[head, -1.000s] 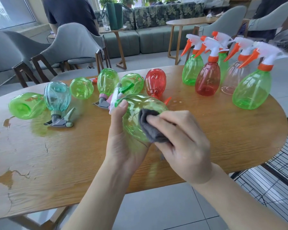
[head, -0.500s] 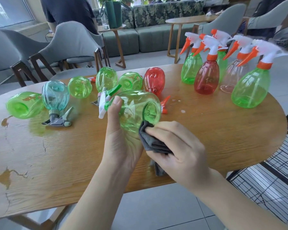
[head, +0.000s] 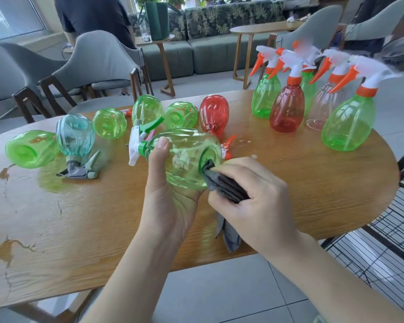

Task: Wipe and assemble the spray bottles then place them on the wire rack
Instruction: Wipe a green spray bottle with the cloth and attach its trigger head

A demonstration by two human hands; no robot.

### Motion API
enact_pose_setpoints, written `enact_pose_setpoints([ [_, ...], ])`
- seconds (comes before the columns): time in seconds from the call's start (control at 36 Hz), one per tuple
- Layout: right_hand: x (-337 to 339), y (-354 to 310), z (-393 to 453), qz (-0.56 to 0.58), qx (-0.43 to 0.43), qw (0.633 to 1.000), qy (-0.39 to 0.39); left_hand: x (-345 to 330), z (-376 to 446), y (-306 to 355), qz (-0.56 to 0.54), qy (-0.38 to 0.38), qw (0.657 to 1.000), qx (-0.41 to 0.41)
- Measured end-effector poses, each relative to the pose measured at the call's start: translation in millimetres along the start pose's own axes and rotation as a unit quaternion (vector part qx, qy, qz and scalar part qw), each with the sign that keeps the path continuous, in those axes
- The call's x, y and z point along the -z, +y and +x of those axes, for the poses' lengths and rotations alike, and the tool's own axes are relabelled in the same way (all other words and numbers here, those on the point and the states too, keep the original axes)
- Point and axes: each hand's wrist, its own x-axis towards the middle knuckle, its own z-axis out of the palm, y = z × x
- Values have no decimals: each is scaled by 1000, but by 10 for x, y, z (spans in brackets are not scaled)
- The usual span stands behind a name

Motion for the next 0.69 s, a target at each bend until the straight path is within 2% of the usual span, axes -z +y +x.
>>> enact_pose_setpoints([
  [0.06,12,-27,11,28,1,1000,-6,-3,-22,12,21,-9,1000,5],
  [0.17,43,4,81,35,-9,999,40,1,12,-37,34,12,999,16],
  [0.31,192,201,258,34,-75,992,98,5,30,-90,146,76,986,11],
  [0.39,296,287,331,30,-96,988,113,58,50,-70,201,64,977,16],
  [0.44,350,339,352,29,-113,987,108,123,59,-42,285,41,957,13],
  [0.53,398,400,382,3,-116,989,93,180,59,-2,441,-1,897,-36],
  [0.69,395,447,435,-95,-59,989,92,144,45,-7,543,-42,834,-85],
])
